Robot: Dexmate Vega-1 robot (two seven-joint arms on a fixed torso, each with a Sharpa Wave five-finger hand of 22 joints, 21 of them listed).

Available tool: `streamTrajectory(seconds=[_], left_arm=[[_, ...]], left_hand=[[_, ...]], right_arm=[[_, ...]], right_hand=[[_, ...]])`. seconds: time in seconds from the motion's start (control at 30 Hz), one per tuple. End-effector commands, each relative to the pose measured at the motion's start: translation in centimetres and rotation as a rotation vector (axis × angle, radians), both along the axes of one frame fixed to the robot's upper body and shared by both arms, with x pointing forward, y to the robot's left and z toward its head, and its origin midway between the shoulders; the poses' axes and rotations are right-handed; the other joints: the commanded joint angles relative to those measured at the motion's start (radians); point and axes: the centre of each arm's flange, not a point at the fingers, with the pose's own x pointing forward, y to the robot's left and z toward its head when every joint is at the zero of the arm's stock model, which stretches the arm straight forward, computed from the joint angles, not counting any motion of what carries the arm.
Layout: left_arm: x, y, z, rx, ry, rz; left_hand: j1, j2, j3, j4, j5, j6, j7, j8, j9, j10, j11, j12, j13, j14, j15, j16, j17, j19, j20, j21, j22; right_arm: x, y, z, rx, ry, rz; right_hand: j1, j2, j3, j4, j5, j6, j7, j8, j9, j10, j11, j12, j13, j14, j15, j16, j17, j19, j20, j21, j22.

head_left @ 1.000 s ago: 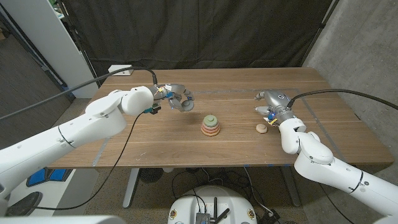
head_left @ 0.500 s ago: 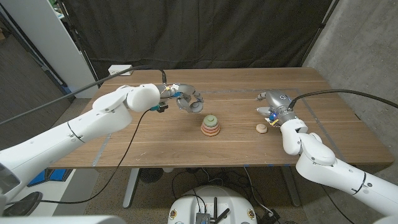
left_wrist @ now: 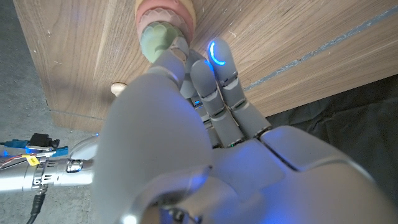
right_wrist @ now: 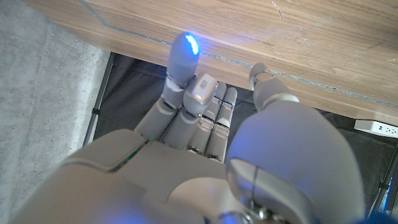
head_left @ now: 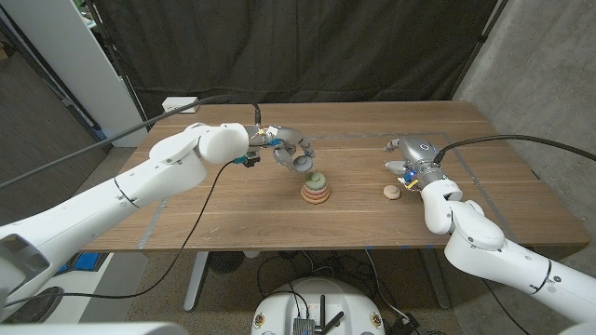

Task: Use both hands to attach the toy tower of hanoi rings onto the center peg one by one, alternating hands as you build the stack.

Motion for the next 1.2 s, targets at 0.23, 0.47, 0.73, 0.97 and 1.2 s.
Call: streamTrajectory(seconds=[0.23, 0.47, 0.73, 0.97, 1.2], left_arm=[[0.5, -2.4, 0.0, 0.069, 0.002, -0.046], [0.6, -3.3, -0.4, 0.087, -0.008, -0.055], [1.1, -4.0, -1.4, 0.123, -0.004, -0.05], [1.6, -4.8, -2.1, 0.141, 0.001, -0.052], [2.1, -5.2, -2.2, 0.135, 0.008, -0.057]], left_hand=[[-0.003, 0.014, -0.005, 0.003, 0.001, 0.004, -0.013, -0.001, 0.004, 0.017, -0.027, 0.001, 0.017, -0.003, -0.057, 0.005, 0.0, -0.007, -0.092, 0.003, 0.0], [-0.004, 0.013, -0.007, 0.002, 0.001, 0.01, -0.01, 0.0, 0.004, 0.027, -0.022, 0.004, 0.021, -0.003, -0.058, 0.007, -0.002, -0.007, -0.093, 0.005, 0.0], [-0.005, 0.014, -0.008, 0.002, 0.001, 0.019, -0.009, 0.002, 0.004, 0.032, -0.025, 0.004, 0.025, -0.002, -0.058, 0.009, -0.003, -0.007, -0.093, 0.005, -0.001], [-0.004, 0.015, -0.009, 0.002, 0.002, 0.019, -0.014, 0.0, 0.004, 0.036, -0.03, 0.004, 0.029, -0.001, -0.058, 0.011, -0.004, -0.007, -0.093, 0.005, -0.001], [-0.003, 0.016, -0.01, 0.001, 0.002, 0.022, -0.014, -0.001, 0.004, 0.037, -0.029, 0.002, 0.033, 0.0, -0.058, 0.012, -0.005, -0.007, -0.093, 0.005, -0.002]], right_arm=[[-0.6, -0.3, -0.1, 0.009, -0.004, -0.012], [-0.6, -0.6, -0.3, 0.015, -0.002, -0.016], [-0.5, -0.9, -0.3, 0.014, 0.0, -0.021], [-0.6, -1.2, -0.3, 0.021, -0.003, -0.026], [-0.6, -1.6, -0.6, 0.029, 0.006, -0.032]], right_hand=[[-0.01, -0.001, 0.007, 0.001, 0.001, 0.006, -0.001, 0.0, 0.006, 0.009, 0.003, 0.001, 0.003, -0.005, 0.001, 0.006, 0.002, 0.007, 0.0, 0.0, 0.0], [-0.011, -0.002, 0.007, 0.001, 0.0, 0.006, 0.0, 0.0, 0.006, 0.009, 0.002, 0.0, 0.003, -0.004, 0.001, 0.008, 0.003, 0.007, 0.0, 0.0, 0.0], [-0.012, -0.002, 0.008, 0.001, 0.0, 0.008, 0.001, 0.0, 0.006, 0.011, 0.002, 0.001, 0.002, -0.004, 0.001, 0.009, 0.003, 0.007, 0.0, -0.001, 0.0], [-0.011, -0.002, 0.01, 0.001, 0.0, 0.007, 0.001, 0.0, 0.006, 0.011, 0.003, 0.0, 0.002, -0.005, 0.001, 0.009, 0.003, 0.007, 0.0, -0.001, 0.0], [-0.011, -0.002, 0.011, 0.001, 0.0, 0.006, 0.0, -0.001, 0.006, 0.012, 0.003, 0.0, 0.002, -0.005, 0.001, 0.009, 0.002, 0.007, 0.0, -0.001, 0.0]])
